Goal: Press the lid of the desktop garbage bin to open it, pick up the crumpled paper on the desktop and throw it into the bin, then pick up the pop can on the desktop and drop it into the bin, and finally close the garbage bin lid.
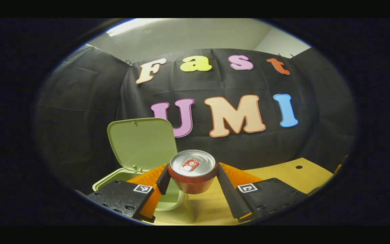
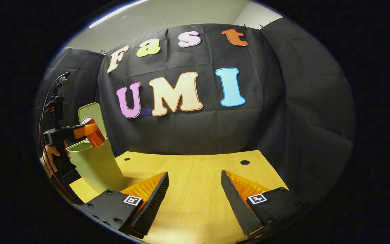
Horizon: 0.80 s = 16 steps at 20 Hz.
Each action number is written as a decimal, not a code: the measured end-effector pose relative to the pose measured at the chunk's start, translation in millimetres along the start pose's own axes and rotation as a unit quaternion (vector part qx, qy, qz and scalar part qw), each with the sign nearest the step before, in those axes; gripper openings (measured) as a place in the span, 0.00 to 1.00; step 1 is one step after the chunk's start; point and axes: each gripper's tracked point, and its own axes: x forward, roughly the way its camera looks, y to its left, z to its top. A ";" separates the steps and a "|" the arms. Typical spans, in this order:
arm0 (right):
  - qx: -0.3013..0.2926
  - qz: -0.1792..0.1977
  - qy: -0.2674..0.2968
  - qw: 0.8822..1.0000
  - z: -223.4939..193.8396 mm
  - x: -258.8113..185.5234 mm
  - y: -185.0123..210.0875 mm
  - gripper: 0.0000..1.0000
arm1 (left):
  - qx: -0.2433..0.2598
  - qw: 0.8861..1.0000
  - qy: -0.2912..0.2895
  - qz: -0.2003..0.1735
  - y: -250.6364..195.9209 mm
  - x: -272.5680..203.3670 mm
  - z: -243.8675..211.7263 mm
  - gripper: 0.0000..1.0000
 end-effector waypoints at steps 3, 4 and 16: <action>0.004 0.001 0.002 1.000 0.3 5.3 4.4 0.96 | 0.014 1.000 -0.002 0.021 21.7 2.7 -0.4 0.75; 0.005 0.002 0.003 1.000 -0.4 7.7 7.1 0.97 | 0.012 1.000 0.000 0.026 27.3 2.7 -2.4 0.75; -0.010 0.000 0.009 1.000 -2.6 17.3 48.1 0.96 | -0.005 0.999 0.000 0.051 90.0 3.2 -9.6 0.99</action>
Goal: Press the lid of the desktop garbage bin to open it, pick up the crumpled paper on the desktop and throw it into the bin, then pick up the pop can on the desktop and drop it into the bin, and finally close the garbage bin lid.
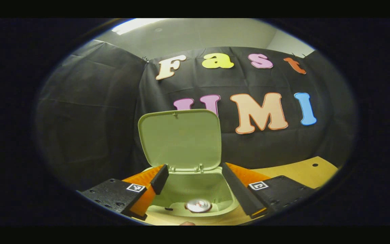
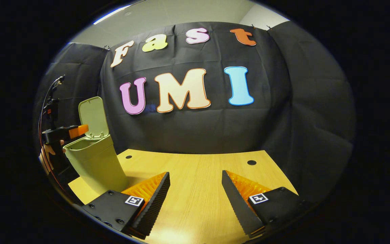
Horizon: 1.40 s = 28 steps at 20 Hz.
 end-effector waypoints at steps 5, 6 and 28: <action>0.003 -0.024 -0.013 1.000 -3.8 0.6 24.4 0.94 | 0.002 0.998 -0.053 -0.024 17.9 15.8 60.8 0.99; 0.006 -0.033 -0.020 0.999 -6.1 0.5 29.8 0.97 | -0.007 0.997 -0.061 -0.038 17.3 19.7 72.2 0.99; -0.024 -0.079 -0.039 0.996 6.3 -12.2 40.2 0.97 | -0.028 0.995 -0.025 -0.093 45.0 82.8 104.2 0.95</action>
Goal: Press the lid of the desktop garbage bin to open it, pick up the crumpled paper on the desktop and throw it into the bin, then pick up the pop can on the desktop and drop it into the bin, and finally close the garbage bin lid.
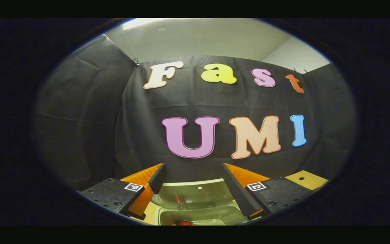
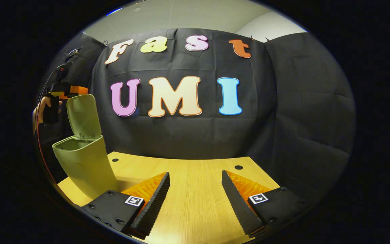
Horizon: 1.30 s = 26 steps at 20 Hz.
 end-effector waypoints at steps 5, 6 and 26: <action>-0.014 0.032 -0.006 0.999 7.5 4.9 10.8 0.96 | 0.003 1.000 0.019 0.008 -7.2 -34.6 -12.4 0.96; -0.016 0.040 -0.007 0.999 8.9 5.4 13.4 0.96 | 0.001 1.000 0.024 0.011 -9.5 -40.0 -17.1 0.96; -0.059 0.123 -0.003 0.991 19.4 3.2 35.4 0.98 | -0.031 0.987 0.149 0.042 -32.8 -116.7 -154.1 0.94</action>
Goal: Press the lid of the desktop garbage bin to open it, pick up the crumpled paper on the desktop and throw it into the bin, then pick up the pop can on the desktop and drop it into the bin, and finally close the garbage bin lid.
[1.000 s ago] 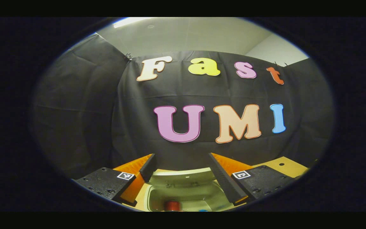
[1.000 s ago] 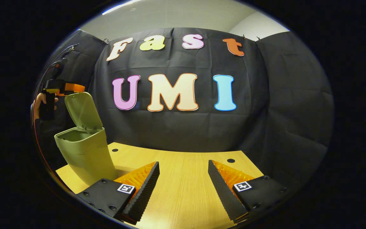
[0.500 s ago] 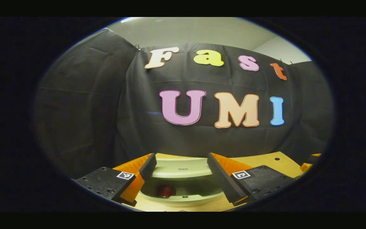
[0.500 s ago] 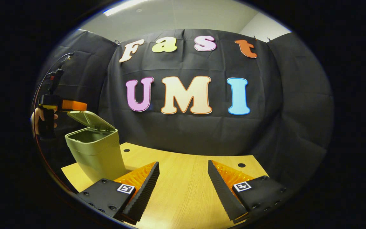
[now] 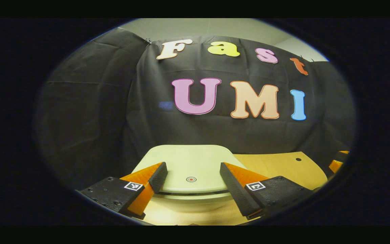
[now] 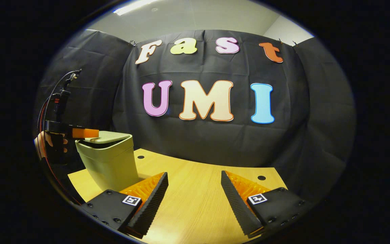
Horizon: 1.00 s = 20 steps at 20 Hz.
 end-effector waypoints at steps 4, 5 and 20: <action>-0.012 0.006 -0.001 1.000 0.9 0.9 -1.3 0.99 | 0.013 1.000 0.012 0.006 -0.1 1.2 -9.9 0.95; -0.010 0.008 0.001 1.000 -0.1 2.0 -0.9 0.98 | 0.021 1.000 0.007 0.007 -1.0 1.9 -7.9 0.95; 0.004 0.001 -0.063 0.998 45.6 -4.2 -14.3 0.99 | 0.046 0.997 -0.067 0.002 -18.6 -6.4 11.1 0.94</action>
